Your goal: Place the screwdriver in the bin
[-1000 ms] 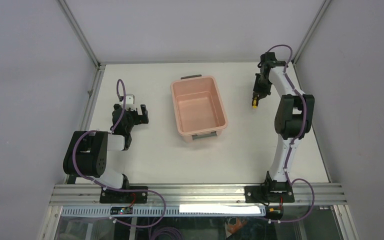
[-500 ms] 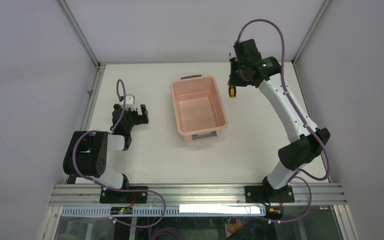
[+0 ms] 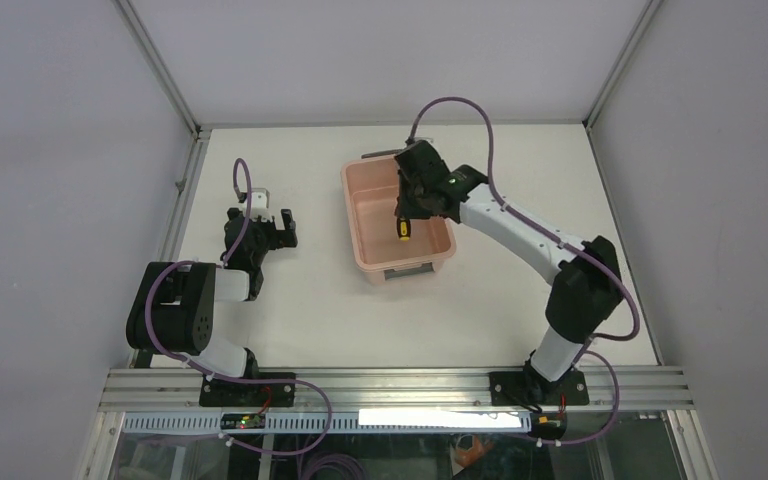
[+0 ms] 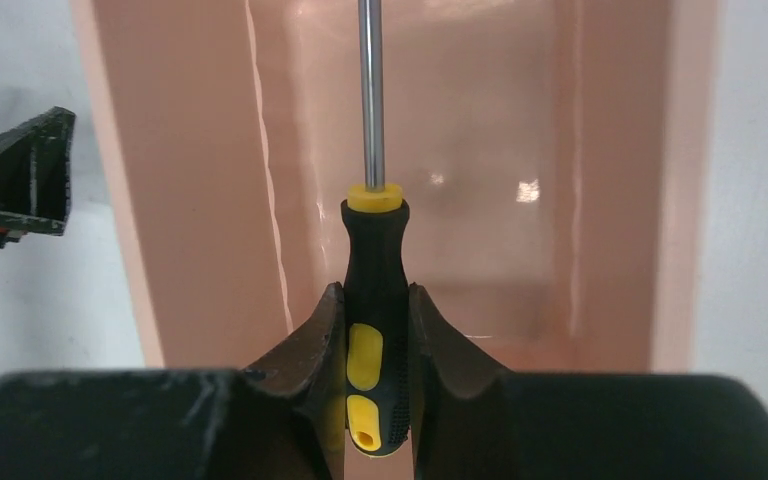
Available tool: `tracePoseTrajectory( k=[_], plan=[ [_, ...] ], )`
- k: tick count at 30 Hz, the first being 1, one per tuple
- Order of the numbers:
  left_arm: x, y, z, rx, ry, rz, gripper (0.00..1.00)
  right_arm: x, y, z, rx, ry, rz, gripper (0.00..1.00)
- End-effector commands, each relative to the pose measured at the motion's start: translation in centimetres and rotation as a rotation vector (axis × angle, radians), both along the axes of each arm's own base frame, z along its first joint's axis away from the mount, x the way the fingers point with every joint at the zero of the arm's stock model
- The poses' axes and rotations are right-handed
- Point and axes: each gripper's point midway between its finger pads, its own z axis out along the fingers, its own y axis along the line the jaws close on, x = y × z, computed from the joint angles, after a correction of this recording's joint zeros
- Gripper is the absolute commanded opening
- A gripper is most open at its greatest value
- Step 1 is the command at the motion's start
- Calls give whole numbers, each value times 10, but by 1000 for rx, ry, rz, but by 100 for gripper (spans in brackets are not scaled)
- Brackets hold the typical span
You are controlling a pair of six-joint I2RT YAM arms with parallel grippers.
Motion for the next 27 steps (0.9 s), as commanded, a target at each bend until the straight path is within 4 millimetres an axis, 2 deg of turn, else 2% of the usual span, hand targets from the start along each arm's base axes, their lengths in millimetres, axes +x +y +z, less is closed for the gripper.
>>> tracePoseTrajectory(
  k=[1,6,10,12,15,19,21,24,27],
  plan=[
    [4,-5,16,-20,-54,-9,99,13,34,-18,97,-25,-57,3],
    [4,-5,17,-20,-54,-9,99,3,48,-77,60,72,-77,4],
    [5,-4,17,-20,-55,-8,99,4,49,-122,8,139,-110,7],
    [4,-5,16,-20,-54,-9,99,6,48,-137,-26,156,-121,9],
    [4,-5,16,-20,-54,-10,99,9,46,-145,-68,163,-125,20],
    [4,-5,16,-20,-54,-9,99,16,44,-132,-93,124,-112,43],
    [4,-5,16,-20,-54,-9,99,19,43,-116,-98,92,-89,48],
    [4,-5,17,-20,-54,-9,99,27,41,-69,-78,1,-61,51],
    [4,-5,16,-20,-54,-9,99,28,37,-15,-41,-103,-17,59]
  ],
)
